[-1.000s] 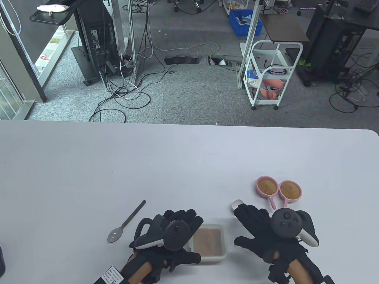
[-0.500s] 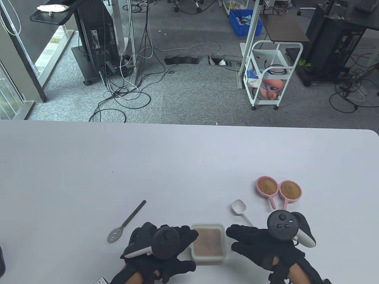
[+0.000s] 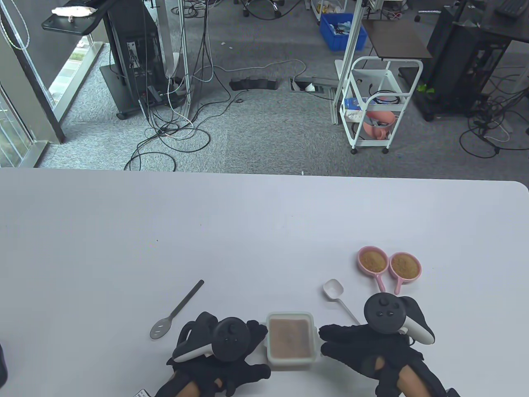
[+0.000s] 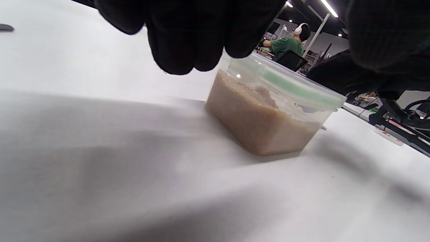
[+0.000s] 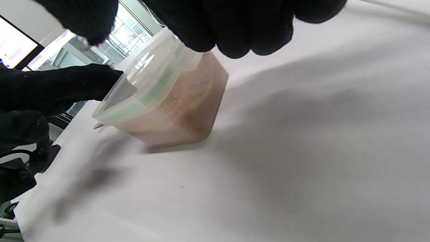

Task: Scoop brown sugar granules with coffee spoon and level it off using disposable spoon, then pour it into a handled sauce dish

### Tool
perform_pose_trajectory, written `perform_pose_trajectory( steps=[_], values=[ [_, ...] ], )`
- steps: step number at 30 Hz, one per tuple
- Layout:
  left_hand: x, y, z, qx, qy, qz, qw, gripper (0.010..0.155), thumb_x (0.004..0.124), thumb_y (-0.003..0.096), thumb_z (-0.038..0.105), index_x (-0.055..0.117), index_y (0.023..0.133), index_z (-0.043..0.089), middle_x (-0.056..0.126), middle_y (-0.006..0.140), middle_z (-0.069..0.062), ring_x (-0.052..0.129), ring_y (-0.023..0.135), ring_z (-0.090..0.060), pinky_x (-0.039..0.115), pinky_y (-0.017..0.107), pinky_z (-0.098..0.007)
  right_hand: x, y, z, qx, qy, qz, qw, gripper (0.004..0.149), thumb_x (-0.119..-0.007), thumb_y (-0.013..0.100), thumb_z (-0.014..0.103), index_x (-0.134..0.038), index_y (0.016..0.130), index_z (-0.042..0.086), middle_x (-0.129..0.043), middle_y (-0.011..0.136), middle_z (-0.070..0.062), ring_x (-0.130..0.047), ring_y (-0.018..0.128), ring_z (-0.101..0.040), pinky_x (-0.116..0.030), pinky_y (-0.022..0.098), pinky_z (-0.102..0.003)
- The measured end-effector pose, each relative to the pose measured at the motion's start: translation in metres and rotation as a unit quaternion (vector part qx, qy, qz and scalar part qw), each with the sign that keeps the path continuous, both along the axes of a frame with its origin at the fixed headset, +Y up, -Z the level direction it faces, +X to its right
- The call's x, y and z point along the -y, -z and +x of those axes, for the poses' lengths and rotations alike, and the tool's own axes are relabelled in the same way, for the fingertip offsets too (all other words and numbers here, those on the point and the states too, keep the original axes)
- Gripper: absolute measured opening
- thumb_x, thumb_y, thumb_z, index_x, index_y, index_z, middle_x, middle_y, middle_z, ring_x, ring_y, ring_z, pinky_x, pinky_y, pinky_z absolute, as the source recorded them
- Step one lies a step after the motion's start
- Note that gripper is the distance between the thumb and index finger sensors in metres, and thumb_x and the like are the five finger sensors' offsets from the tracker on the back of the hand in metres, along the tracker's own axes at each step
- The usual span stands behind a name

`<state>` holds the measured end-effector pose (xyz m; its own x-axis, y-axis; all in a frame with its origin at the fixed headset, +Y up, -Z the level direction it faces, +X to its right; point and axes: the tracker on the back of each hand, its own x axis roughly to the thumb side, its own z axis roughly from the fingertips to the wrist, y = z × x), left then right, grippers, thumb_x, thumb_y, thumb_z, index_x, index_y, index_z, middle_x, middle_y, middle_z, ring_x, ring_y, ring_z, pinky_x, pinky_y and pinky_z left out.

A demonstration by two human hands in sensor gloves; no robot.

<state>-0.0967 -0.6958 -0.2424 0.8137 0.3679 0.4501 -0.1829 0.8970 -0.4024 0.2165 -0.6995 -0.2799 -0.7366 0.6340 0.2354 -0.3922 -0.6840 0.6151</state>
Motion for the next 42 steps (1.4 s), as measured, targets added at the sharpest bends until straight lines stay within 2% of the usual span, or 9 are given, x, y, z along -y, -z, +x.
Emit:
perform_pose_trajectory(
  steps=[3,19,23,27,32,35,42],
  values=[
    [0.004,0.002,-0.001,-0.006,0.009,-0.011,1.0,0.09,0.069,0.0382,0.079,0.06,0.11,0.026,0.065,0.116,-0.001,0.077,0.108,-0.033,0.056,0.08,-0.054,0.006,0.001,-0.001,-0.003,0.014,-0.025,1.0,0.069,-0.076,0.05,0.054,-0.071,0.103,0.01,-0.069,0.105,-0.018,-0.068,0.099,-0.047,-0.049,0.071,-0.063],
    [0.016,0.004,0.006,0.0,-0.015,-0.051,0.999,0.092,0.069,0.039,0.078,0.058,0.109,0.02,0.065,0.115,-0.004,0.076,0.108,-0.035,0.055,0.08,-0.055,0.018,0.002,-0.008,-0.013,0.019,-0.061,0.998,0.069,-0.076,0.05,0.051,-0.063,0.1,0.006,-0.066,0.105,-0.019,-0.066,0.1,-0.046,-0.048,0.071,-0.064],
    [0.016,0.004,0.006,0.003,-0.006,-0.044,0.999,0.093,0.069,0.0386,0.079,0.057,0.109,0.019,0.064,0.115,-0.007,0.076,0.108,-0.035,0.055,0.08,-0.055,0.017,0.001,-0.008,-0.013,0.015,-0.056,0.998,0.07,-0.076,0.05,0.052,-0.063,0.1,0.005,-0.066,0.105,-0.019,-0.066,0.1,-0.046,-0.048,0.071,-0.064],
    [0.016,0.005,0.004,-0.001,-0.009,-0.047,0.999,0.091,0.069,0.0388,0.078,0.058,0.109,0.021,0.064,0.116,-0.003,0.076,0.109,-0.035,0.055,0.08,-0.055,0.018,0.002,-0.006,-0.012,0.018,-0.061,0.998,0.071,-0.076,0.05,0.053,-0.063,0.102,0.006,-0.066,0.106,-0.018,-0.065,0.101,-0.046,-0.047,0.071,-0.064],
    [0.012,0.006,0.0,-0.01,0.03,-0.019,0.999,0.092,0.069,0.038,0.08,0.057,0.111,0.025,0.063,0.117,-0.002,0.074,0.11,-0.035,0.054,0.08,-0.056,0.01,0.001,-0.001,-0.004,0.008,-0.05,0.999,0.077,-0.078,0.05,0.055,-0.058,0.106,0.007,-0.059,0.109,-0.019,-0.058,0.103,-0.047,-0.042,0.073,-0.064],
    [0.006,0.007,-0.005,-0.022,0.033,0.005,0.999,0.095,0.068,0.0371,0.081,0.051,0.112,0.025,0.058,0.119,-0.002,0.07,0.112,-0.035,0.052,0.081,-0.056,0.0,0.001,0.003,0.011,-0.002,-0.003,1.0,0.081,-0.081,0.048,0.057,-0.056,0.108,0.009,-0.056,0.111,-0.017,-0.054,0.105,-0.046,-0.038,0.074,-0.063],
    [-0.007,0.01,-0.011,-0.036,-0.018,0.071,0.997,0.104,0.068,0.034,0.084,0.034,0.116,0.03,0.038,0.124,0.001,0.049,0.119,-0.037,0.041,0.083,-0.059,-0.003,0.001,0.003,0.017,0.015,0.043,0.999,0.093,-0.084,0.043,0.061,-0.035,0.112,0.023,-0.03,0.119,-0.005,-0.021,0.112,-0.035,-0.015,0.077,-0.053]
  ],
)
